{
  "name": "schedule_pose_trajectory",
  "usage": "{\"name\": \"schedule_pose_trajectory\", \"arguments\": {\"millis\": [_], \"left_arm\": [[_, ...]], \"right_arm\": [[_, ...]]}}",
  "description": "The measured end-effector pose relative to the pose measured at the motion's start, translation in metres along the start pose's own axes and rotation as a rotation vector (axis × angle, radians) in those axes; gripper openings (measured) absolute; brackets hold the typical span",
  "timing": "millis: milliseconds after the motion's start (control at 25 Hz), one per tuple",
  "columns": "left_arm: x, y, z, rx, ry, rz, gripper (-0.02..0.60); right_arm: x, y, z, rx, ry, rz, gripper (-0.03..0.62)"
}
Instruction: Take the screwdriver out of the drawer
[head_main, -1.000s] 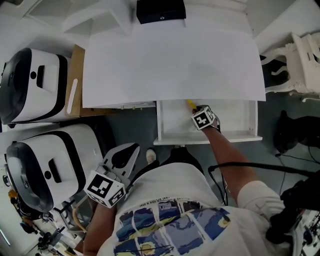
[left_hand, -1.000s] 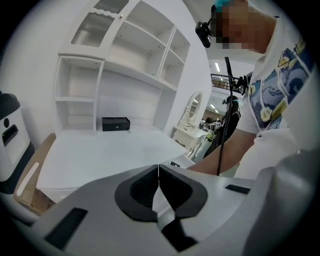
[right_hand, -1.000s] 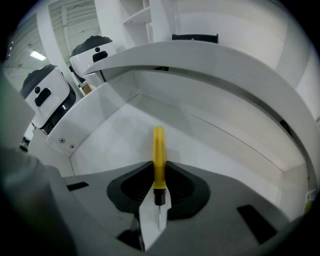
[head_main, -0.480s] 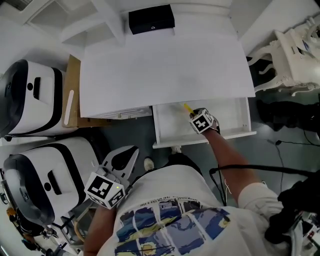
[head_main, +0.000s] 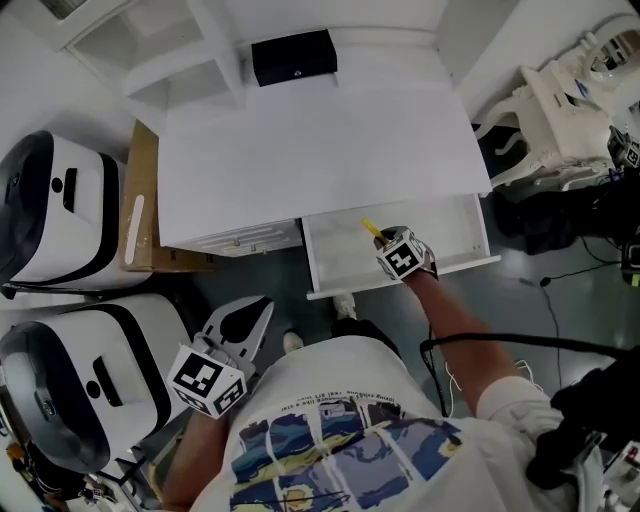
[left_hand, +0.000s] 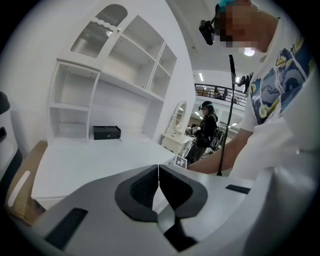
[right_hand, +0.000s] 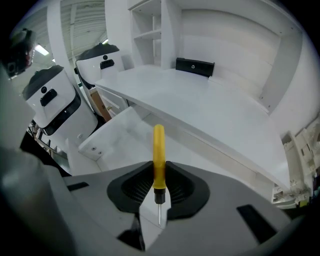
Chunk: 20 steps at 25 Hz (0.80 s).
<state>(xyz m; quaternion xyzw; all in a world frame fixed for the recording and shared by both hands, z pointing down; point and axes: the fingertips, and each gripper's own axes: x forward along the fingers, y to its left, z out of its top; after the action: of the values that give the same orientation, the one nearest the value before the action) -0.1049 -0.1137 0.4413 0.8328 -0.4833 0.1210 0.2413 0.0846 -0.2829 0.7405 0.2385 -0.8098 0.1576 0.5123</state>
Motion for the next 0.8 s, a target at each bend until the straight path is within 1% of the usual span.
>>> {"name": "schedule_pose_trajectory", "arguments": {"millis": [200,400,560,800], "left_arm": [[-0.013,-0.001,0.001,0.016,-0.025,-0.032,0.014],[-0.029,0.000,-0.006,0.026,-0.035,-0.058,0.014],[-0.043,0.000,-0.013,0.031,-0.040,-0.074,0.014],[-0.066,-0.002,-0.029,0.058,-0.041,-0.092,0.014]], "right_arm": [[-0.034,0.005,0.016,0.027,-0.065,-0.036,0.092],[-0.063,0.016,0.031,0.026,-0.138,-0.078,0.092],[-0.089,0.037,0.038,0.057,-0.172,-0.089,0.092],[-0.119,0.078,0.041,0.102,-0.223,-0.082,0.092]]}}
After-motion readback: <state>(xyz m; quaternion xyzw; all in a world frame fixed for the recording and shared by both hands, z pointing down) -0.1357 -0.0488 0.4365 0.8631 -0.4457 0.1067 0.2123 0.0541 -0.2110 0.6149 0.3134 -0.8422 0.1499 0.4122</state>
